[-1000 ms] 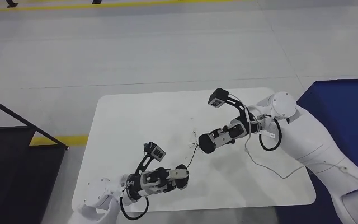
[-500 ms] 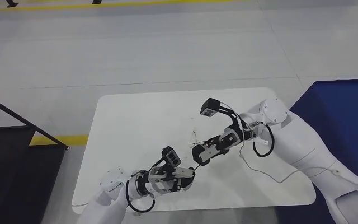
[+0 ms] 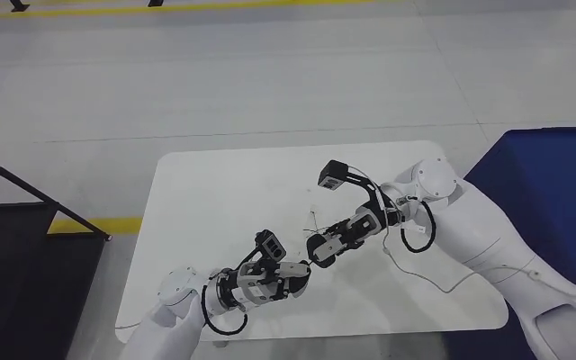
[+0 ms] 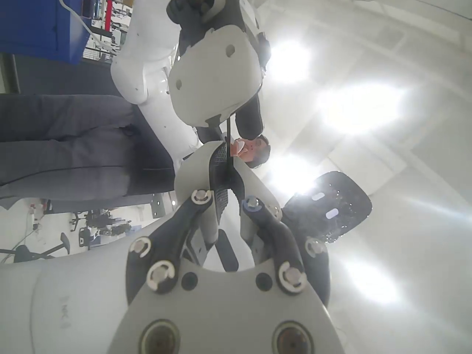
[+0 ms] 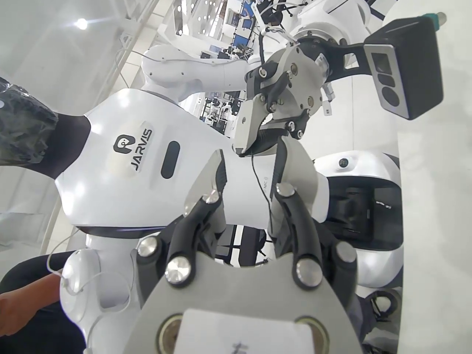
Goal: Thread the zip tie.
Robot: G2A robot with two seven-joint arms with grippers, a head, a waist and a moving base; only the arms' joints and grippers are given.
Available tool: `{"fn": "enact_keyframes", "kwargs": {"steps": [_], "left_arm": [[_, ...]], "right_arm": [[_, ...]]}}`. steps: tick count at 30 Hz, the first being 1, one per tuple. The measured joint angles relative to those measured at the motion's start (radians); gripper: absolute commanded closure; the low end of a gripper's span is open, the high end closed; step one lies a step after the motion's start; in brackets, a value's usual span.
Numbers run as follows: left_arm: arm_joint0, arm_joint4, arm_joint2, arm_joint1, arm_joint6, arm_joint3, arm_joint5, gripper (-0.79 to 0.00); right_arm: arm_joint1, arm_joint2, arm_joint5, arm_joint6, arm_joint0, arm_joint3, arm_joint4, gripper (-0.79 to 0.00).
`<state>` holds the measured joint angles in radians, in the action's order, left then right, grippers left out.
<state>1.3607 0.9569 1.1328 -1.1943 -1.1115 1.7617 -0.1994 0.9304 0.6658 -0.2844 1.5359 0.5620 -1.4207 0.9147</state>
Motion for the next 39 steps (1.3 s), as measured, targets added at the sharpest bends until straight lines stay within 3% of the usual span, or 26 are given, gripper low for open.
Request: {"fn": "enact_keyframes", "kwargs": {"steps": [16,19,20,27,28,29,30,39], "left_arm": [[0.003,-0.002,-0.011,0.005,-0.004,-0.002,0.002,0.0],[0.0,0.002,-0.009,0.005,0.0,-0.004,0.007,0.0],[0.0,0.005,-0.008,0.005,0.0,-0.005,0.007,0.0],[-0.01,0.01,-0.01,0.007,-0.001,-0.01,-0.002,0.0],[-0.012,0.009,-0.012,0.007,-0.002,-0.011,-0.004,-0.212],[-0.014,0.008,-0.013,0.007,-0.002,-0.012,-0.005,-0.677],[-0.017,0.004,-0.013,0.007,-0.002,-0.013,-0.004,-0.785],[-0.009,-0.063,0.015,0.016,-0.007,0.007,0.039,-0.785]], "right_arm": [[0.009,-0.022,0.0,0.0,-0.009,0.015,-0.009,-0.151],[0.012,-0.029,0.0,0.0,-0.014,0.019,-0.01,-0.083],[0.013,-0.03,0.0,0.0,-0.016,0.02,-0.01,0.0],[0.017,-0.045,0.0,0.0,-0.031,0.027,-0.004,0.0],[0.017,-0.046,0.0,0.0,-0.033,0.029,-0.003,0.0],[0.017,-0.047,0.0,0.0,-0.035,0.03,-0.002,0.0],[0.017,-0.048,0.0,0.0,-0.038,0.034,0.0,0.0],[0.017,-0.058,0.0,0.0,-0.044,0.097,0.056,0.0]]}}
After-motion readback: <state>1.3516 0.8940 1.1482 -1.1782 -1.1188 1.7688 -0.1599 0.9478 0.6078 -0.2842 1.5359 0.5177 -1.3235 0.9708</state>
